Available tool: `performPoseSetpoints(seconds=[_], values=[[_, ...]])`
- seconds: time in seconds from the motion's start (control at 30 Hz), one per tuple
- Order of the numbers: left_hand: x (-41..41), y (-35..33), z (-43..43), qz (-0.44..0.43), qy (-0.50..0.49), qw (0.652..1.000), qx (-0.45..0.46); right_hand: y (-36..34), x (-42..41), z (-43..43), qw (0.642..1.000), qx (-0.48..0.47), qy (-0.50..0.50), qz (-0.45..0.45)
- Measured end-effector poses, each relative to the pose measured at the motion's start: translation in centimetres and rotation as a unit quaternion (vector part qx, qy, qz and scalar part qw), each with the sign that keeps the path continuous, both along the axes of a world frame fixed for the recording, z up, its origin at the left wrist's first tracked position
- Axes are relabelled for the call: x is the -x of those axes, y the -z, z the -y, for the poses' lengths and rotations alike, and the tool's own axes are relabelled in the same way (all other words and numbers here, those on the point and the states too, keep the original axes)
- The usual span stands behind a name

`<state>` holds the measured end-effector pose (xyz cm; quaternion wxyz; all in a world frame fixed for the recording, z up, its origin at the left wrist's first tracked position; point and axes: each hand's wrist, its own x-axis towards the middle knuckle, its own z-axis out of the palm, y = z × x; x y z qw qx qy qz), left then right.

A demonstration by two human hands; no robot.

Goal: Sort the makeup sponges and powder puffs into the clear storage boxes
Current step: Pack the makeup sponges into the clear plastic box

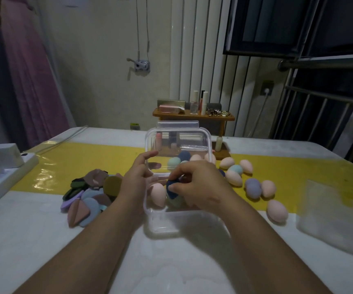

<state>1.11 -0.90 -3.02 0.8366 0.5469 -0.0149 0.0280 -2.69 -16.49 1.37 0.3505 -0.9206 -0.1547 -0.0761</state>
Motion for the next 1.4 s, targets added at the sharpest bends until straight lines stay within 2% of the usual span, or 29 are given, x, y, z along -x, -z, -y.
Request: performPoseSetpoints(seconds=[0.4,0.6,0.87,1.13,1.23,1.4], values=[[0.1,-0.2,0.1,-0.015,-0.01,1.0,-0.007,0.7,-0.4,-1.5,0.995,0.042,-0.064,-0.06],[0.4,-0.3,0.3,-0.015,-0.009,1.0,0.012,0.6,-0.4,-1.8,0.993,0.055,-0.088,-0.058],[0.1,-0.3,0.3,-0.016,-0.026,0.999,-0.011,0.8,-0.7,-2.5,0.988,0.128,-0.077,-0.042],[0.6,-0.9,0.3,-0.014,-0.02,0.999,-0.026,0.5,-0.7,-2.4,0.982,0.129,-0.103,-0.088],[1.1,-1.3,0.4,-0.017,-0.015,1.0,-0.017,0.3,-0.6,-2.4,0.977,0.156,-0.114,-0.094],[1.2,-1.3,0.6,-0.018,-0.015,1.0,0.0,-0.2,-0.3,-2.0,0.978,0.144,-0.117,-0.099]])
